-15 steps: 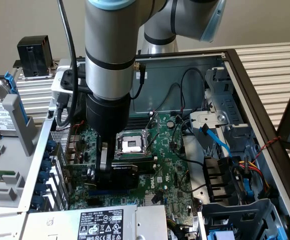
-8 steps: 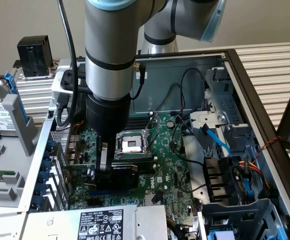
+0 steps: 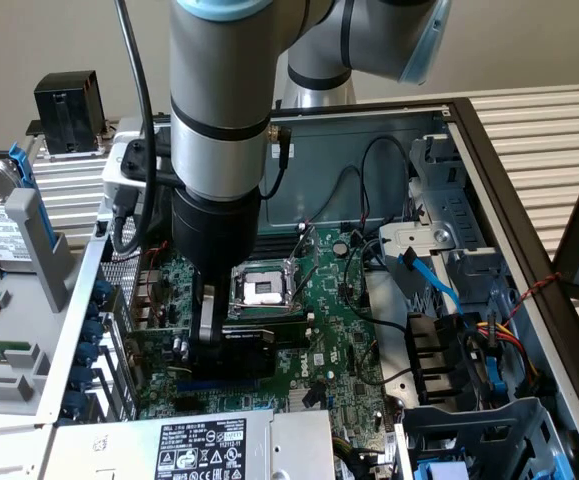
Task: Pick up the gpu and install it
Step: 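Insert the gpu into the slot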
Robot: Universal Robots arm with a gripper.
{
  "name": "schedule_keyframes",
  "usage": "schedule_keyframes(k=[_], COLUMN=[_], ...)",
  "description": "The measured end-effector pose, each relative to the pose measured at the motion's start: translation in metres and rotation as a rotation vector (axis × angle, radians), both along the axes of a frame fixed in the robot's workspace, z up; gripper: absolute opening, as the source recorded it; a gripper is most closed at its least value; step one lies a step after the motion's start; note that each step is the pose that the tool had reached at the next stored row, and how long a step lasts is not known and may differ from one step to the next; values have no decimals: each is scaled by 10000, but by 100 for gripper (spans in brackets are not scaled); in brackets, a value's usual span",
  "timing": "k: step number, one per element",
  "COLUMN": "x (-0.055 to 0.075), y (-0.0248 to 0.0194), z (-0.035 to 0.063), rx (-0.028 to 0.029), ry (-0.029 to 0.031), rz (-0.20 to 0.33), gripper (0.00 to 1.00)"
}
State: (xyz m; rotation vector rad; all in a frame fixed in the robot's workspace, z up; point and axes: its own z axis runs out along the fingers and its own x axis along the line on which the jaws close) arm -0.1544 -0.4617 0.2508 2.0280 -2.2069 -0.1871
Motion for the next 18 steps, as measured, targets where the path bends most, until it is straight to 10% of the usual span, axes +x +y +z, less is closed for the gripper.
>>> schedule_keyframes(k=[18], x=[80], y=[-13], z=[161], rx=[8], ry=[-26], rz=[328], gripper=[27])
